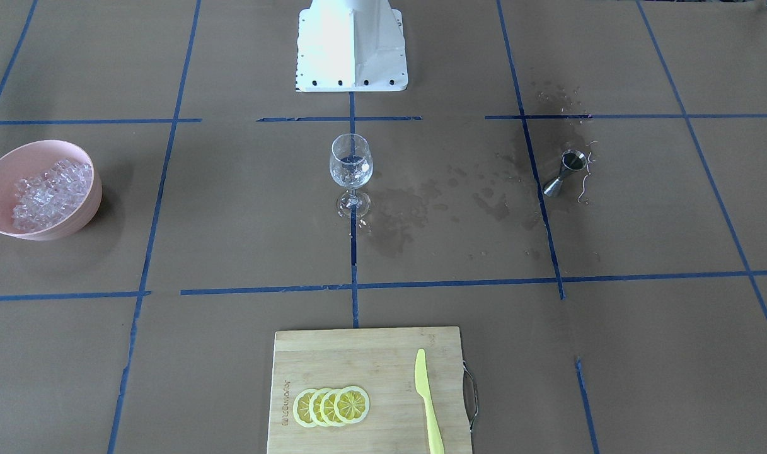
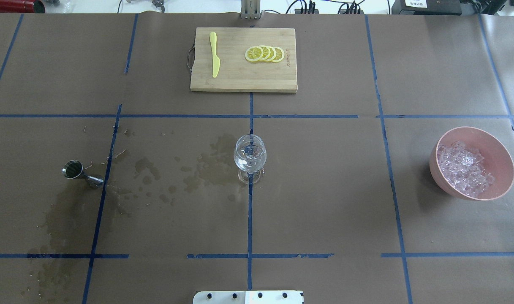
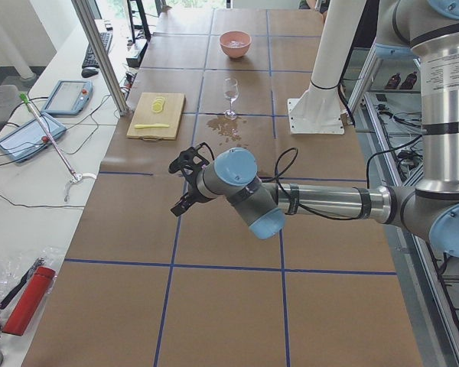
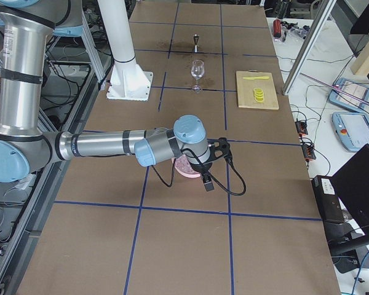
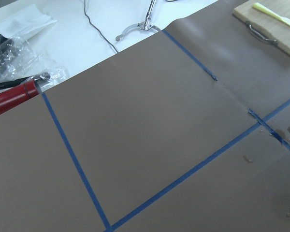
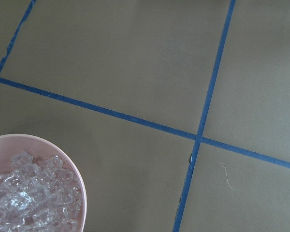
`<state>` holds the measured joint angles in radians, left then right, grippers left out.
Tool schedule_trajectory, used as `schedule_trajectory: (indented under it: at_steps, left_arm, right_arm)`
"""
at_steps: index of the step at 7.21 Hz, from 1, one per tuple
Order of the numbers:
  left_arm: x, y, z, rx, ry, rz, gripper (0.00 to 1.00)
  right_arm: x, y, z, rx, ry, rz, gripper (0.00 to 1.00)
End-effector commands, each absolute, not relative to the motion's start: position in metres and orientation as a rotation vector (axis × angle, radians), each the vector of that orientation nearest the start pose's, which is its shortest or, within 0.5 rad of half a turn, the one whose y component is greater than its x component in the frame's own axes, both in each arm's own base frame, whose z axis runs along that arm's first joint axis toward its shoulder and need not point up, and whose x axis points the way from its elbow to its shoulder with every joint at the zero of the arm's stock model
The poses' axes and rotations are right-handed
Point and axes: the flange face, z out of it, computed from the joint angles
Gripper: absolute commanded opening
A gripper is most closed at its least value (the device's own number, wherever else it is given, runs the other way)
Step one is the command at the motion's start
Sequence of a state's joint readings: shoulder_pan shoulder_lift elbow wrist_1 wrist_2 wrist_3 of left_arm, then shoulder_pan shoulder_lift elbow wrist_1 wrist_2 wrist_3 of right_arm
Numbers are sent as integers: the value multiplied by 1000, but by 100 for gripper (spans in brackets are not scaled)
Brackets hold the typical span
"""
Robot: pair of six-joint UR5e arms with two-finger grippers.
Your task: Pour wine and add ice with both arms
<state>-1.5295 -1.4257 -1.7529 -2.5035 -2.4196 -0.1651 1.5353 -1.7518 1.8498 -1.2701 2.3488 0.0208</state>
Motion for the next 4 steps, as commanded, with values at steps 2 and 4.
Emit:
schedule_trajectory:
  at_steps: [2,4]
  left_arm:
    - [71,-448,496,909,932,64,100]
    - [142,-427,481,976,952,-31,100]
  right_arm:
    - [43,-436,567,370,-780,-186,100]
    - [43,-436,567,369,-780,-185,100]
